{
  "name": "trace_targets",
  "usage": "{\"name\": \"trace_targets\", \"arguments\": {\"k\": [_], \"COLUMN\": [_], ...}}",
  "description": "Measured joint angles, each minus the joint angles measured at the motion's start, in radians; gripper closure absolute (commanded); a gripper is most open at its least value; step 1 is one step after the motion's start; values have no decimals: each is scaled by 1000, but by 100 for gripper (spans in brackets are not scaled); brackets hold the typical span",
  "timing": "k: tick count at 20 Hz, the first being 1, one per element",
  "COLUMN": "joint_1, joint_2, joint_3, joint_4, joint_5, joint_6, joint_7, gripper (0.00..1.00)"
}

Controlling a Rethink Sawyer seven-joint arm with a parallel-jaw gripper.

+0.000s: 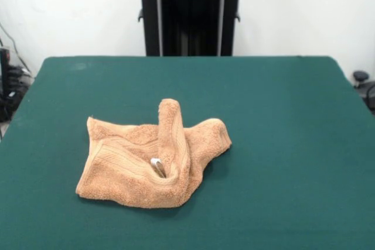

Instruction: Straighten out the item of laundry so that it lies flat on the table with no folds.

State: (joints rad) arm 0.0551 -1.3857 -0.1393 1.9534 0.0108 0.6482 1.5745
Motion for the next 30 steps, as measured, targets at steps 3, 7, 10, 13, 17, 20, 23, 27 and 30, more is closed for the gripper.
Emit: {"name": "trace_targets", "arguments": {"k": [3,7,10,13,17,20,23,27,30], "joint_1": [-13,-19,-27,-43,-54,-66,-78,-86,-83], "joint_2": [61,147,209,295,393,486,563,646,709], "joint_3": [0,1,8,15,16,18,18,18,19], "joint_4": [4,4,3,-2,-18,-36,-53,-76,-98], "joint_5": [-2,-10,-11,-12,-12,-12,-11,-11,-11], "joint_6": [-87,-173,-206,-246,-301,-359,-397,-412,-412], "joint_7": [0,0,0,0,0,0,0,0,0], "gripper": [0,0,0,0,0,0,0,0,0]}}
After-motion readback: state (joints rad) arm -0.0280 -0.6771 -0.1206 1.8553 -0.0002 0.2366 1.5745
